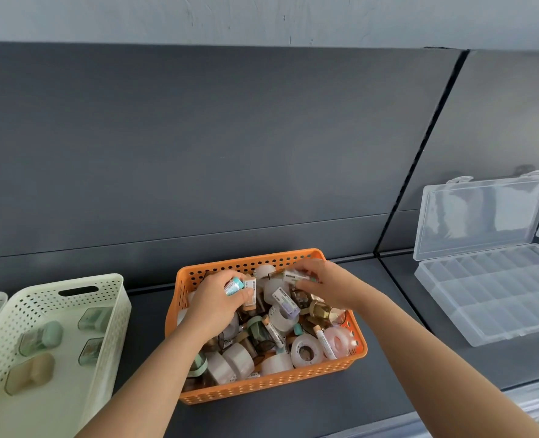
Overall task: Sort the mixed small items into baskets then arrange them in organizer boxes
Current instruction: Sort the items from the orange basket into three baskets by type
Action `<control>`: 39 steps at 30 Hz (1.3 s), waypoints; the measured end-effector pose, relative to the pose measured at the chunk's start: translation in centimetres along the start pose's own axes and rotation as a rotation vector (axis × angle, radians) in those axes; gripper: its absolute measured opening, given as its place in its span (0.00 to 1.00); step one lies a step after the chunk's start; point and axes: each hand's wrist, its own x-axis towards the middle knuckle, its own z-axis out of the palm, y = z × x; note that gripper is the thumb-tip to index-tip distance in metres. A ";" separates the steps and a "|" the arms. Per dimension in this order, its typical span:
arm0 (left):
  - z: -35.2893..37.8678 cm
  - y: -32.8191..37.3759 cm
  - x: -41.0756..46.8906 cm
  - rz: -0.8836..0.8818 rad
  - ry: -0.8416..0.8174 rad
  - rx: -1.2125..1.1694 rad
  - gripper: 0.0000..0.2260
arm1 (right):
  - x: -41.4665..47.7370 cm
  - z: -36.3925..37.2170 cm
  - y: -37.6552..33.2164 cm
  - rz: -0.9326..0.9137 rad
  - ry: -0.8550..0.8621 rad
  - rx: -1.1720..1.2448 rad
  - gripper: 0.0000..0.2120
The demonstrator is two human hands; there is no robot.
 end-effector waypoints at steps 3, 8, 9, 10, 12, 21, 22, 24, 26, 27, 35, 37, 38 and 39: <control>-0.6 -0.2 -0.5 -0.004 0.015 -0.042 0.07 | -0.5 0.3 -1.1 -0.021 0.149 0.115 0.13; -3.6 -1.1 -2.2 -0.039 0.060 -0.114 0.06 | 0.3 1.5 -6.2 -0.138 0.211 0.199 0.12; -4.6 -1.6 -2.7 -0.041 0.081 -0.133 0.07 | 0.7 2.0 -7.6 -0.162 0.205 0.205 0.12; -5.7 -2.1 -3.4 -0.052 0.107 -0.160 0.07 | 1.3 2.8 -9.0 -0.176 0.200 0.215 0.11; -8.3 -3.8 -4.8 -0.082 0.189 -0.204 0.07 | 2.5 4.5 -11.9 -0.192 0.184 0.228 0.12; -23.5 -16.4 -13.4 -0.330 0.534 -0.186 0.13 | 8.7 16.6 -28.6 -0.282 0.002 0.379 0.11; -25.4 -18.1 -14.3 -0.351 0.562 -0.169 0.15 | 9.3 18.0 -30.7 -0.287 -0.014 0.401 0.11; -29.6 -21.7 -16.0 -0.383 0.600 -0.120 0.15 | 10.4 20.8 -35.1 -0.300 -0.036 0.422 0.10; -33.9 -25.5 -17.5 -0.411 0.620 -0.075 0.13 | 11.5 23.5 -39.3 -0.316 -0.057 0.436 0.10; -36.0 -27.4 -18.2 -0.431 0.617 -0.071 0.13 | 11.9 24.7 -41.2 -0.319 -0.065 0.439 0.10; -44.7 -39.0 -20.4 -0.538 0.285 0.036 0.05 | 16.1 32.7 -53.0 -0.320 -0.088 0.359 0.08; -45.1 -40.7 -20.4 -0.551 0.216 0.046 0.05 | 17.1 34.5 -54.5 -0.340 -0.103 0.254 0.10; -45.1 -41.5 -20.4 -0.552 0.191 0.050 0.05 | 17.6 35.3 -55.1 -0.356 -0.119 0.184 0.11; -45.1 -42.0 -20.5 -0.550 0.169 0.054 0.05 | 18.1 36.0 -55.5 -0.370 -0.140 0.115 0.11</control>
